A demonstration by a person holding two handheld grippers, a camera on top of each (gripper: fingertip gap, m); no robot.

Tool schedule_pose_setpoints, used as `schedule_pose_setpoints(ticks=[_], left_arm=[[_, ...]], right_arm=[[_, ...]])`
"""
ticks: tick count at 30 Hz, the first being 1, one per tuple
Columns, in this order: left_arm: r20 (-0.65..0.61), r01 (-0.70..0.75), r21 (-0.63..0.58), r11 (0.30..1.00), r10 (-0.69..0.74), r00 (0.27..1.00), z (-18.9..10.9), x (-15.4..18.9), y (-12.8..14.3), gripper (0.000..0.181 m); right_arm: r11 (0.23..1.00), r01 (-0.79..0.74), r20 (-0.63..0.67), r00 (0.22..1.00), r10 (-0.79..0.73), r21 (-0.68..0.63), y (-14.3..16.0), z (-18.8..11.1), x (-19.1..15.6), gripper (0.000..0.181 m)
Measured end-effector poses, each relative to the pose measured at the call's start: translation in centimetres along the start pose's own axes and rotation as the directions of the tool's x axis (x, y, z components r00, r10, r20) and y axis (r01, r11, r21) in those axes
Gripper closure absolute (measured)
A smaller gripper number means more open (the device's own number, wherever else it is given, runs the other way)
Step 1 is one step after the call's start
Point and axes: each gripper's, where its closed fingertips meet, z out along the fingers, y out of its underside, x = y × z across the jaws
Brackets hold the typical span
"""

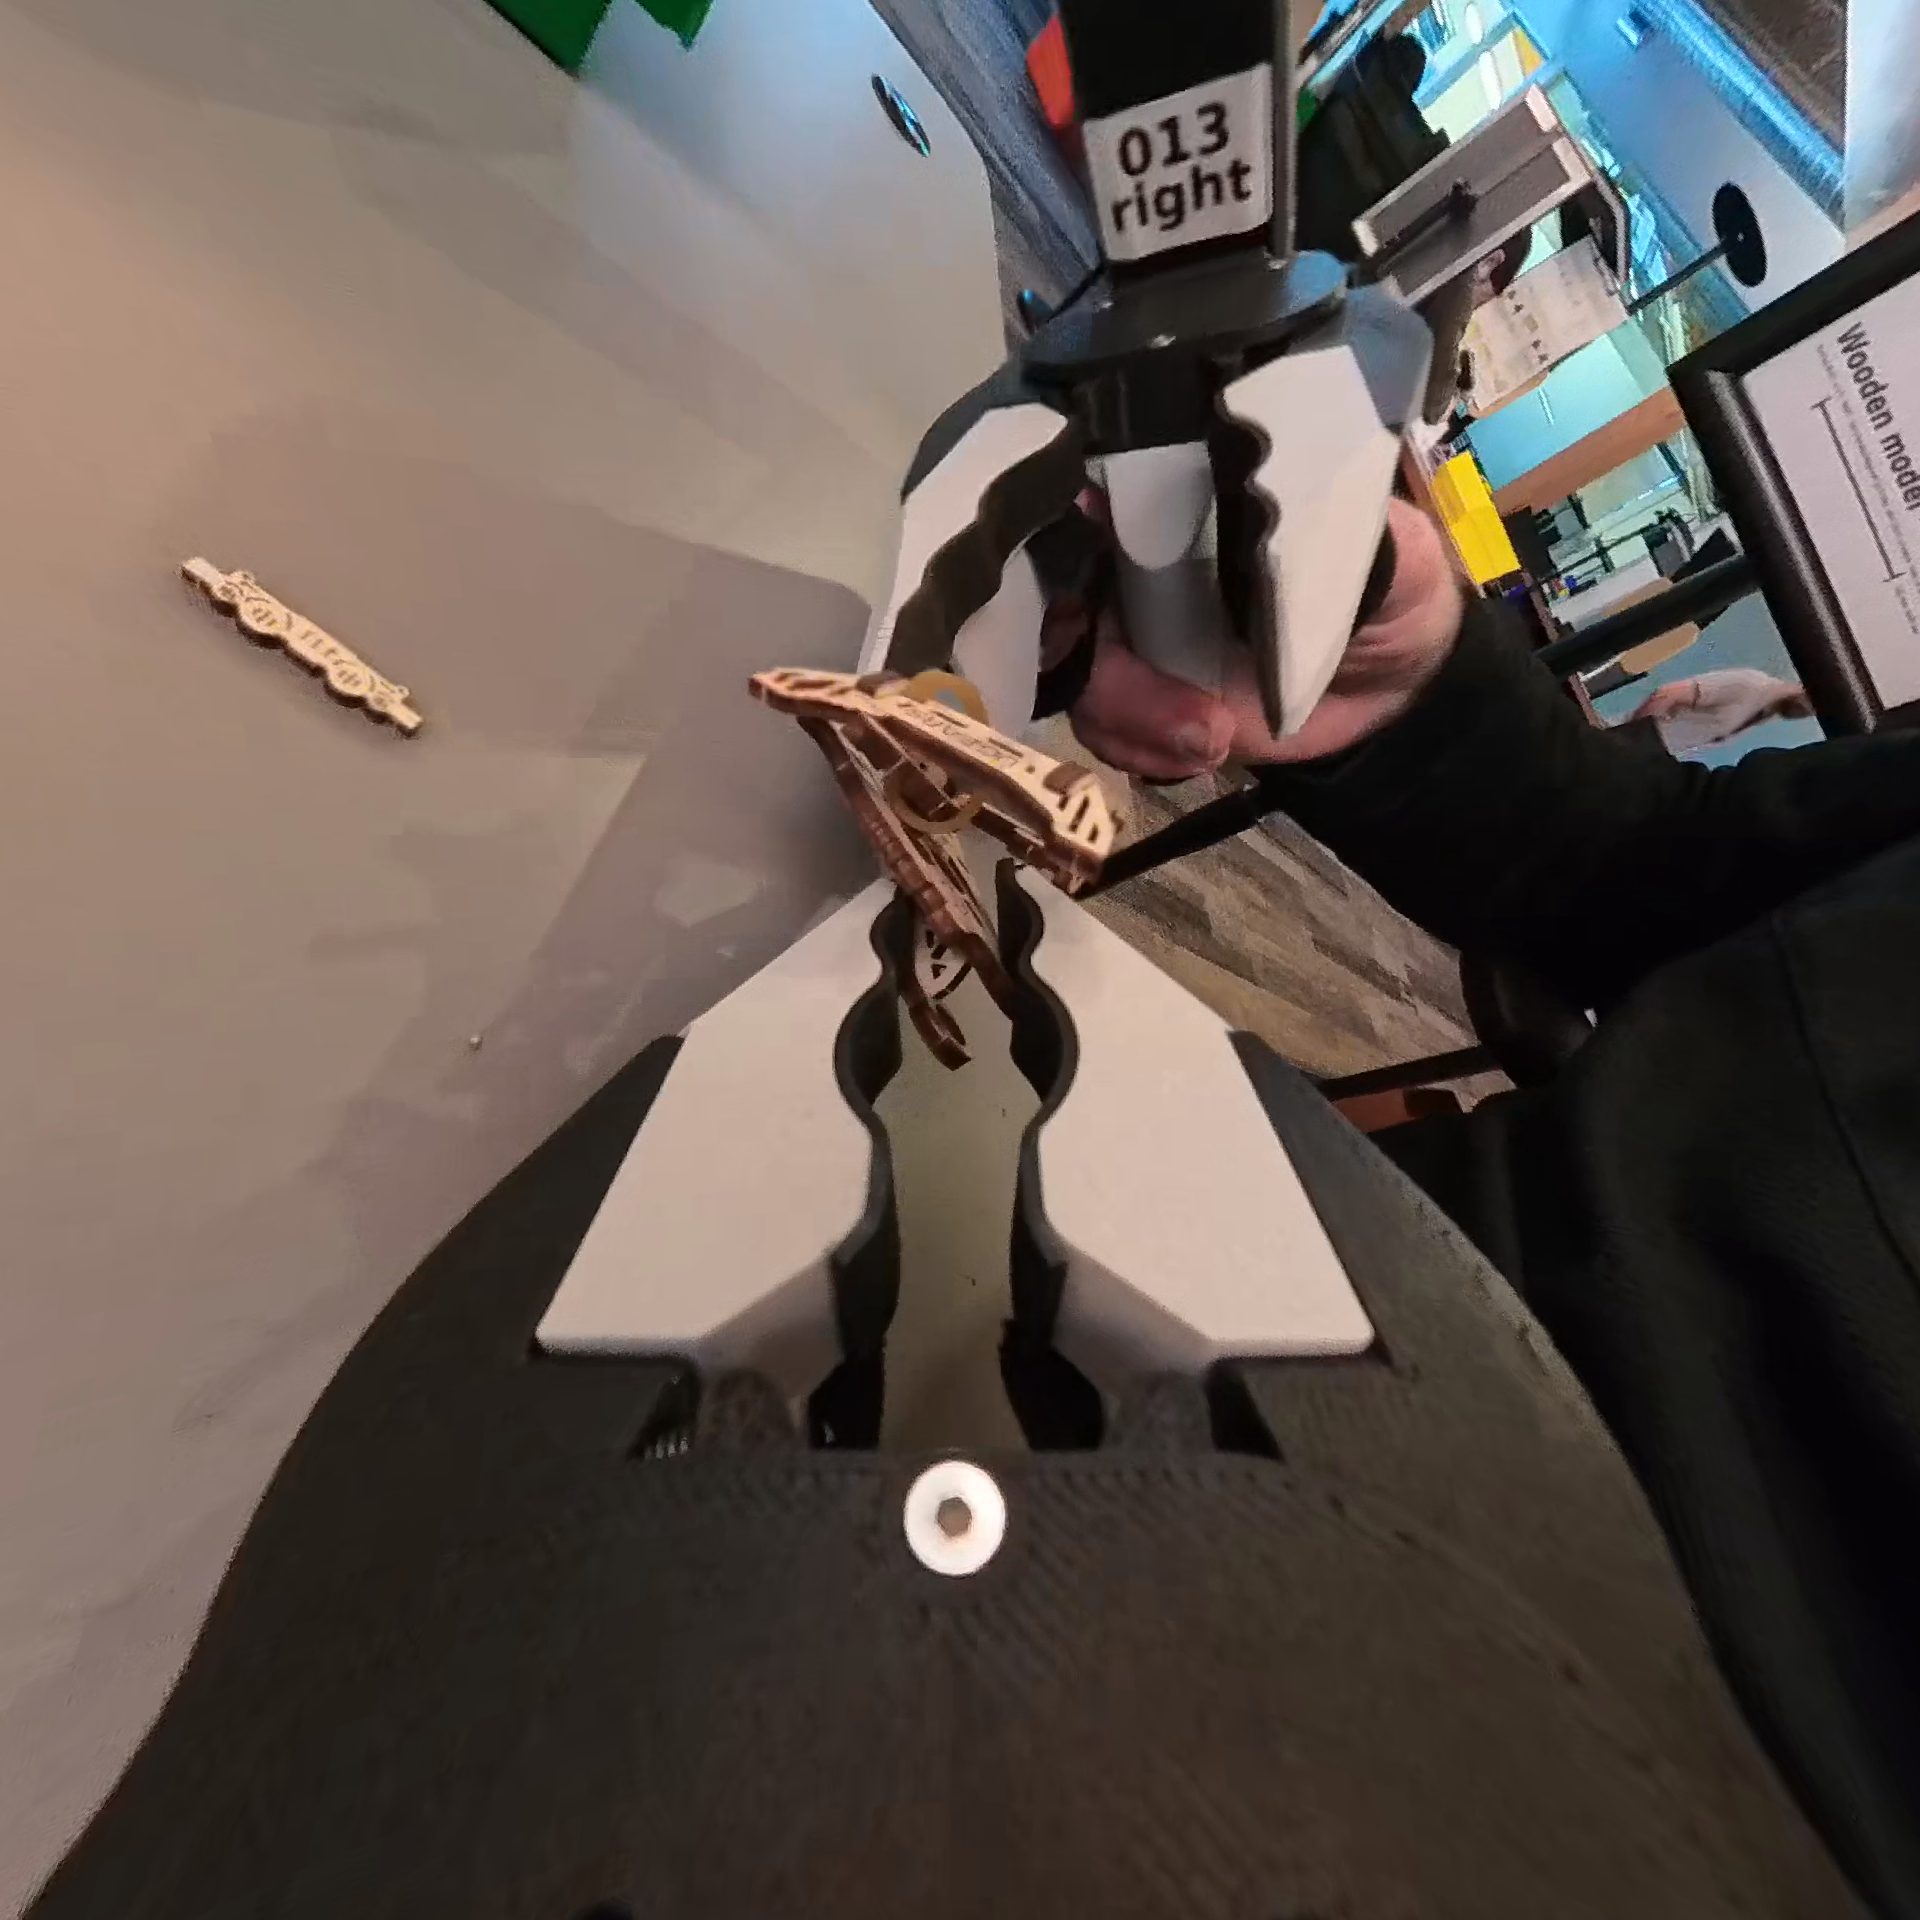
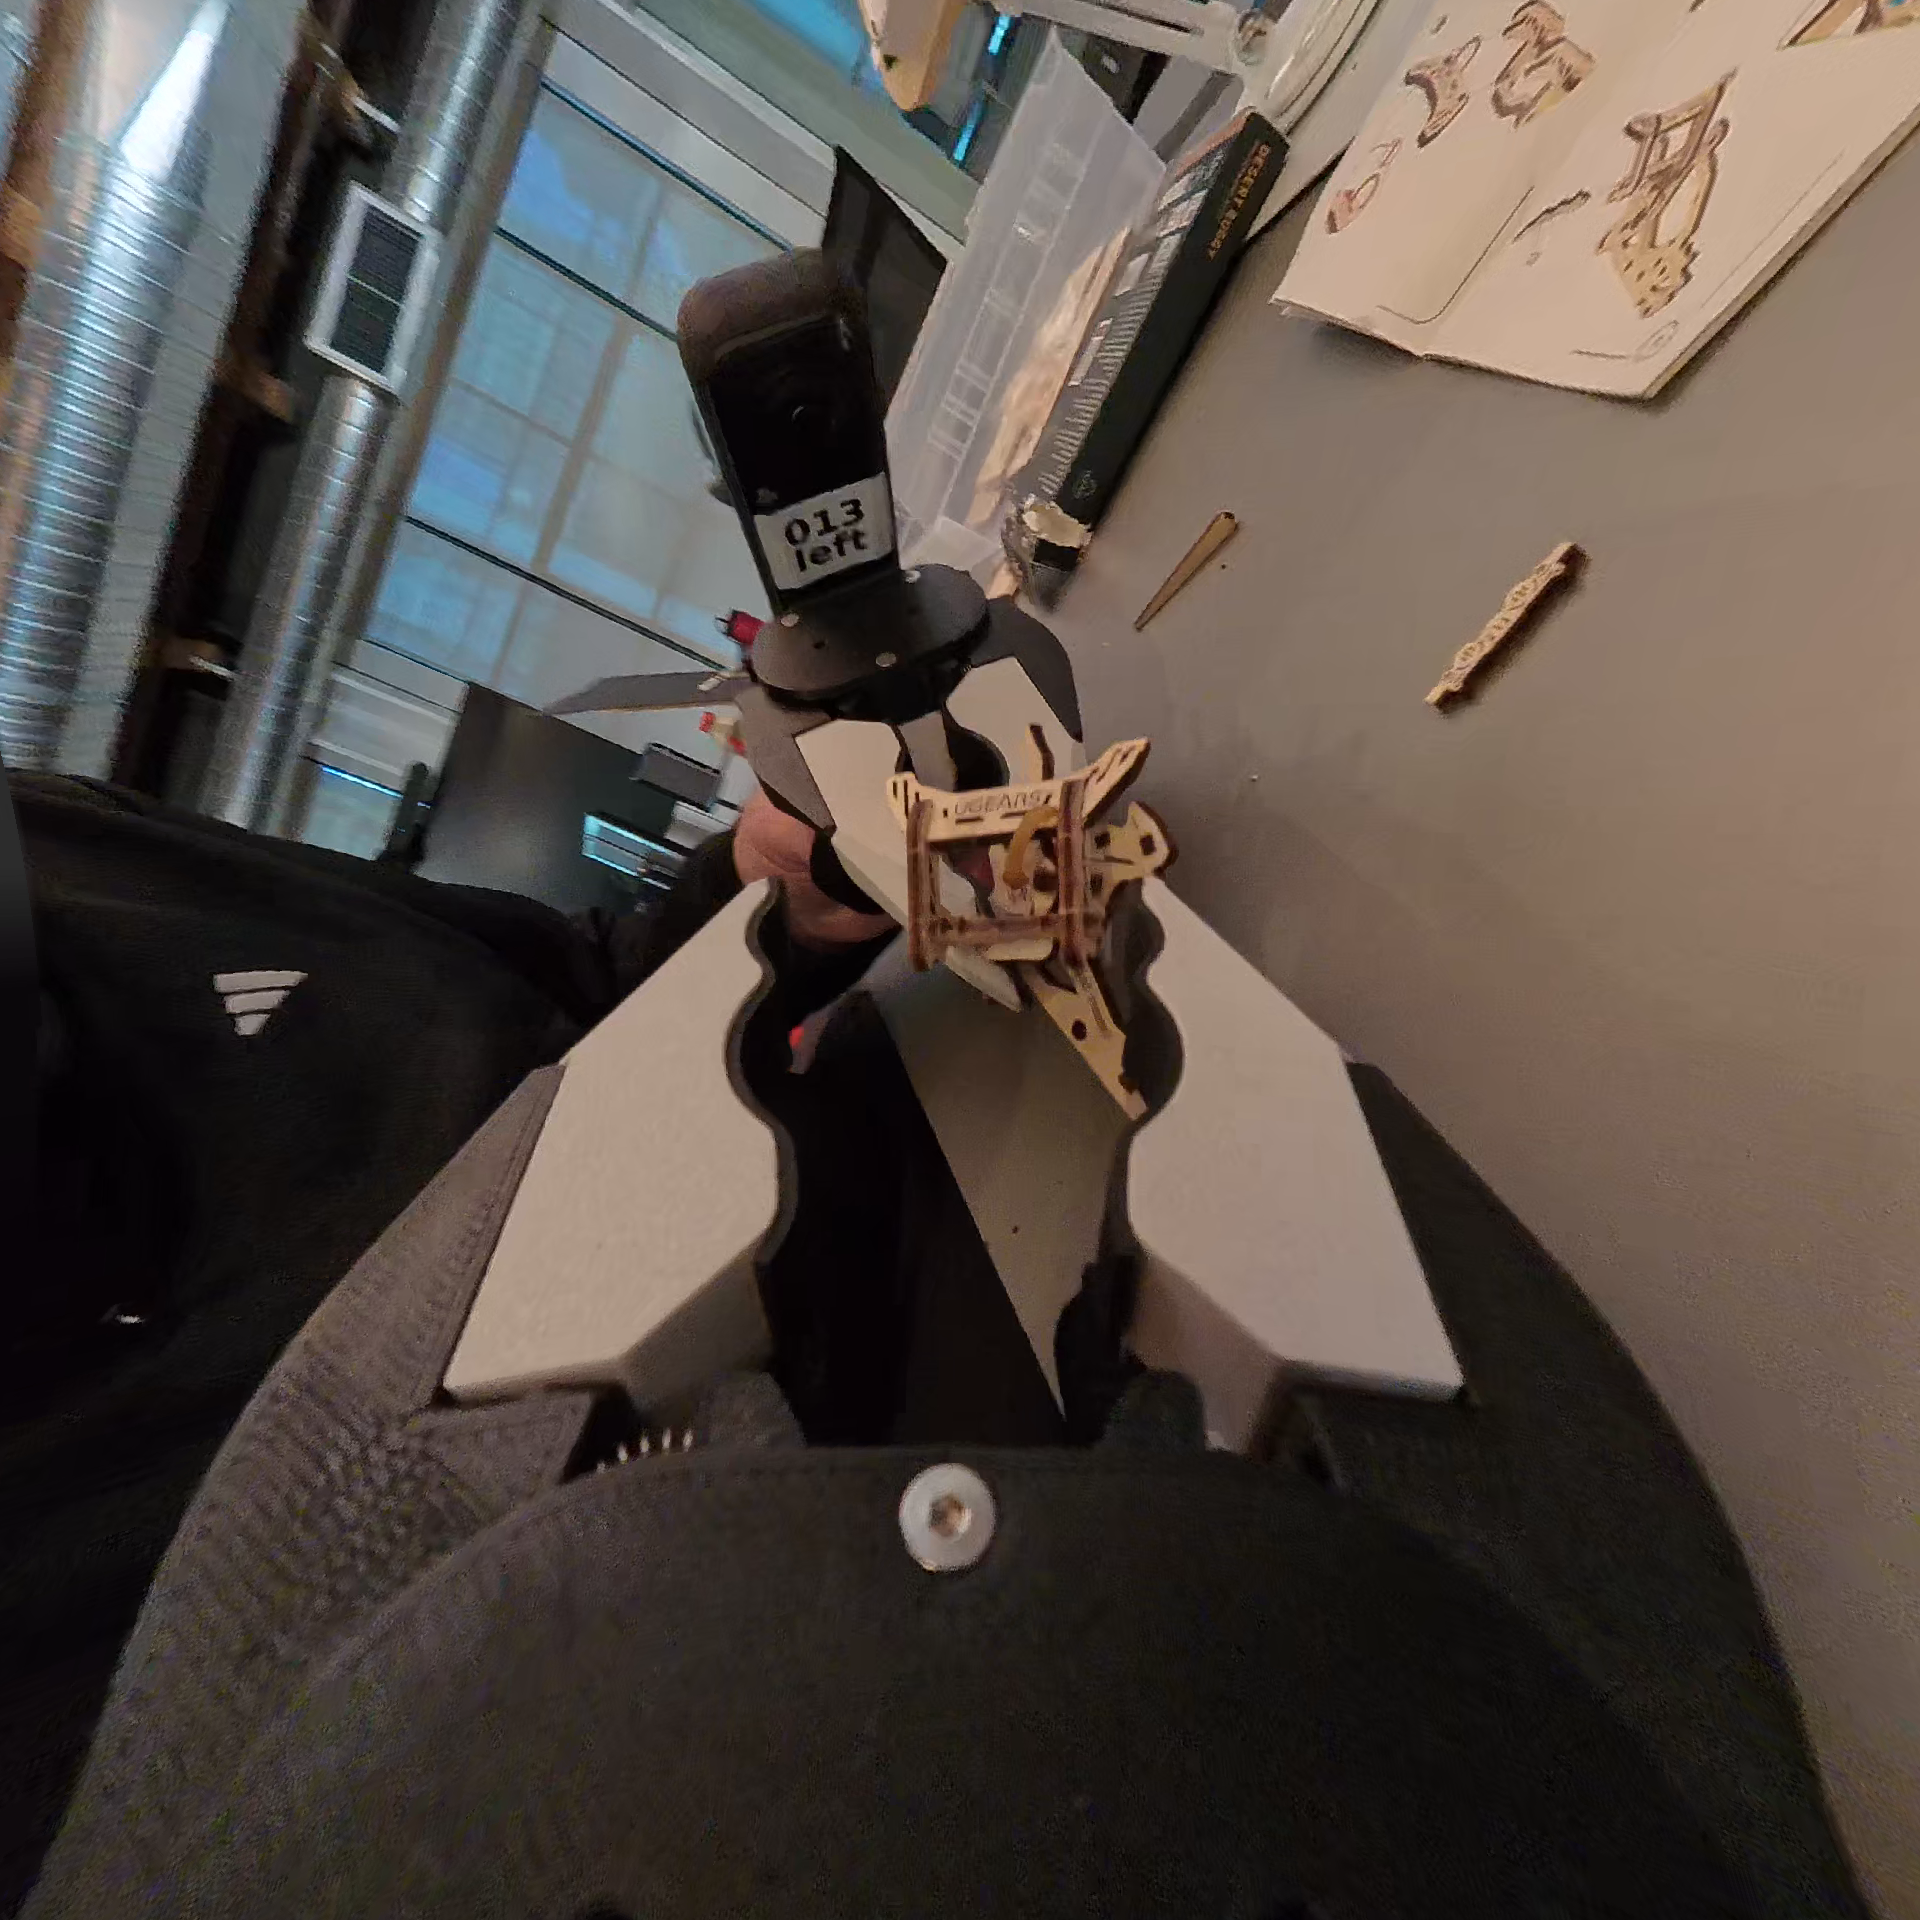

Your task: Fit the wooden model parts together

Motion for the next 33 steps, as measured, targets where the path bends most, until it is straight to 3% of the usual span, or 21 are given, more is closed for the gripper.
schedule_pose_setpoints(ticks=[4, 6, 8, 10, 13, 15, 17, 20, 23, 28, 33], left_arm=[[0.034, -0.013, 0.011, 1.000, 0.013, 0.999, -0.1, -0.3, -0.4, 0.168], [0.062, -0.012, 0.029, 1.000, 0.010, 0.998, -0.1, -0.5, -0.7, 0.169], [0.071, -0.020, 0.024, 1.000, 0.018, 0.997, 0.0, -0.5, -0.7, 0.168], [0.108, -0.030, 0.020, 0.999, 0.027, 0.994, 0.1, -0.8, -0.7, 0.169], [0.125, -0.041, 0.014, 0.999, 0.039, 0.991, 0.3, -0.6, -0.7, 0.169], [0.156, -0.074, -0.010, 0.997, 0.075, 0.985, 0.4, -0.7, -0.5, 0.169], [0.174, -0.099, -0.009, 0.995, 0.099, 0.980, 0.5, -0.5, -0.6, 0.169], [0.193, -0.118, -0.016, 0.993, 0.119, 0.974, 0.5, -0.5, -0.7, 0.169], [0.170, -0.126, 0.012, 0.992, 0.122, 0.978, 0.5, 0.0, -1.1, 0.168], [0.138, -0.157, 0.034, 0.987, 0.151, 0.979, 0.6, 0.8, -1.6, 0.168], [0.097, -0.171, 0.071, 0.983, 0.164, 0.982, 0.5, 1.7, -2.2, 0.168]], right_arm=[[0.986, 0.161, -0.211, 0.963, -0.168, -0.050, 0.0, -0.4, 0.7, 0.110], [0.943, 0.307, -0.356, 0.873, -0.333, -0.129, -0.1, -0.9, 0.9, 0.108], [0.858, 0.449, -0.455, 0.728, -0.513, -0.249, -0.2, -1.0, 0.3, 0.116], [0.782, 0.518, -0.470, 0.626, -0.623, -0.346, 0.3, -0.3, -0.4, 0.124], [0.746, 0.515, -0.480, 0.571, -0.666, -0.423, 1.1, 0.4, 0.1, 0.140], [0.760, 0.521, -0.471, 0.597, -0.649, -0.388, 1.0, 0.6, -0.2, 0.151], [0.775, 0.511, -0.474, 0.613, -0.632, -0.372, 0.8, 0.3, 0.0, 0.176], [0.786, 0.506, -0.469, 0.631, -0.618, -0.356, 0.8, 0.0, 0.3, 0.178], [0.825, 0.492, -0.427, 0.706, -0.565, -0.279, 0.5, -0.2, -0.4, 0.180], [0.932, 0.357, -0.240, 0.901, -0.362, -0.065, -0.5, -1.0, -2.1, 0.180], [0.970, 0.237, -0.081, 0.969, -0.232, 0.052, -1.4, -1.7, -2.9, 0.180]])
